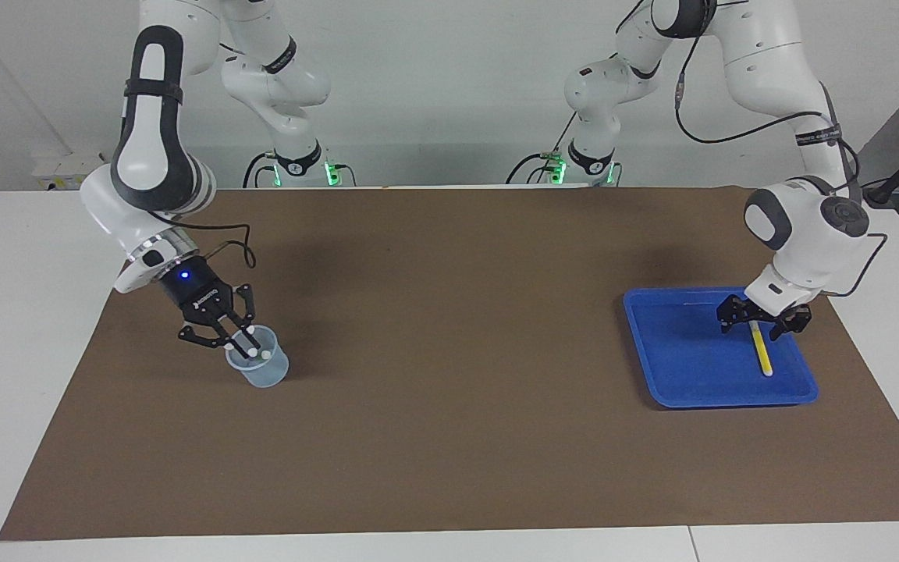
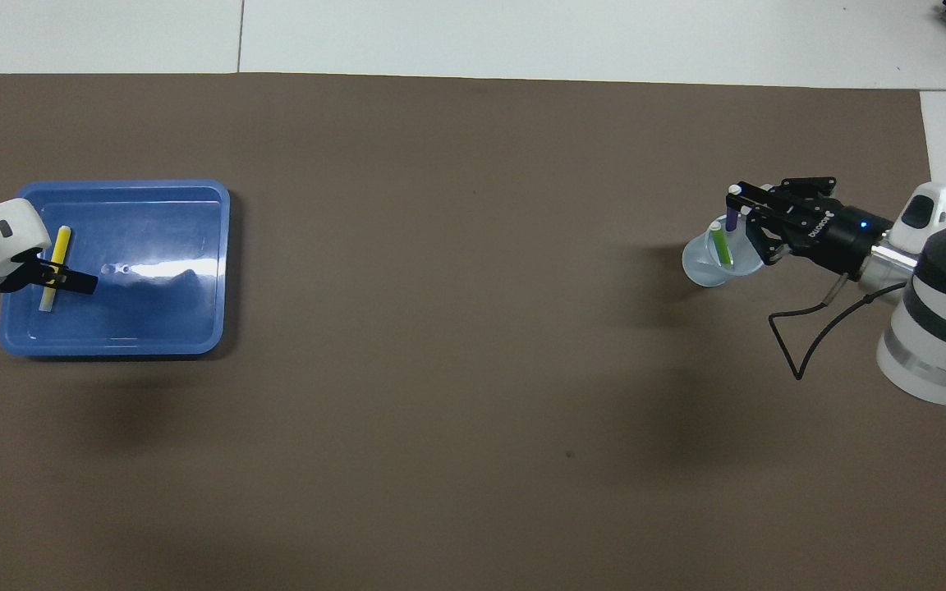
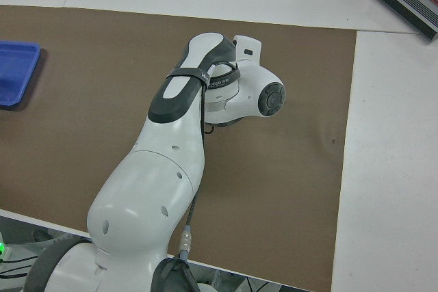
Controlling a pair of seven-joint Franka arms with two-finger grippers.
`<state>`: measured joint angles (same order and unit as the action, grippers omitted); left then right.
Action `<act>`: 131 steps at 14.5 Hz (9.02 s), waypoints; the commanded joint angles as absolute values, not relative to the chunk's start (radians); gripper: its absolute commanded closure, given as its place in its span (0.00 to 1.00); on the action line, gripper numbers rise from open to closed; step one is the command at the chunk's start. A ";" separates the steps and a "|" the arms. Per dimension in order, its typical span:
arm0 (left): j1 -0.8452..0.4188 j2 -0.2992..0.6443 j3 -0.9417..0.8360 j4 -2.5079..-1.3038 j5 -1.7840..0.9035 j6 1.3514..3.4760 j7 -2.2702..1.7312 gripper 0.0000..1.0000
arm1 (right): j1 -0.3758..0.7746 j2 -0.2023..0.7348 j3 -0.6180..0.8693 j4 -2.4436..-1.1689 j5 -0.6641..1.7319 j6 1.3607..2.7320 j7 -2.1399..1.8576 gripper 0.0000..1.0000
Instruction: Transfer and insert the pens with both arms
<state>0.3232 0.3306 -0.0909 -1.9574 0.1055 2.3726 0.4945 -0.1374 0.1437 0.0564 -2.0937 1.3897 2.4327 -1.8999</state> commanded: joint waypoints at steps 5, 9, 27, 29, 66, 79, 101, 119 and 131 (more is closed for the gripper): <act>0.361 0.321 -0.103 -2.059 0.127 2.503 0.522 0.00 | -0.144 0.114 0.067 -2.117 1.419 2.434 -1.838 0.00; 0.359 0.318 -0.103 -2.088 0.127 2.507 0.520 0.00 | -0.104 0.101 0.064 -2.082 1.321 2.505 -1.646 0.00; 0.367 0.322 -0.100 -2.045 0.127 2.496 0.522 0.46 | 0.038 0.060 0.086 -1.669 -0.025 1.884 0.157 0.00; 0.367 0.322 -0.100 -2.045 0.127 2.499 0.522 0.51 | 0.096 0.075 0.087 -1.632 -0.018 1.850 0.279 0.00; -0.323 0.052 -0.129 -1.904 -0.328 1.985 -0.468 1.00 | 0.322 0.224 0.095 -1.658 0.549 2.217 0.362 0.00; -0.586 0.064 -0.152 -1.908 -0.402 2.335 -0.821 1.00 | 0.348 0.244 0.094 -1.701 0.532 2.227 0.244 0.16; -0.572 0.071 -0.152 -1.907 -0.407 2.407 -0.830 0.74 | 0.333 0.236 0.094 -1.686 0.499 2.152 0.225 1.00; -0.151 -0.144 -0.138 -1.908 -0.152 1.853 -0.505 0.00 | 0.209 0.187 0.092 -1.901 0.500 2.592 -0.551 1.00; 0.074 -0.083 -0.137 -1.671 0.014 1.560 -0.253 0.00 | -0.064 0.164 0.094 -1.976 1.154 2.595 -1.543 1.00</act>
<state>0.0678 -0.1300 -0.1236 -1.7523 -0.0159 1.6224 -0.2719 -0.0402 0.2051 0.0786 -1.9084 1.0369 2.5904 -1.4257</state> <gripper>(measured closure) 0.000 0.815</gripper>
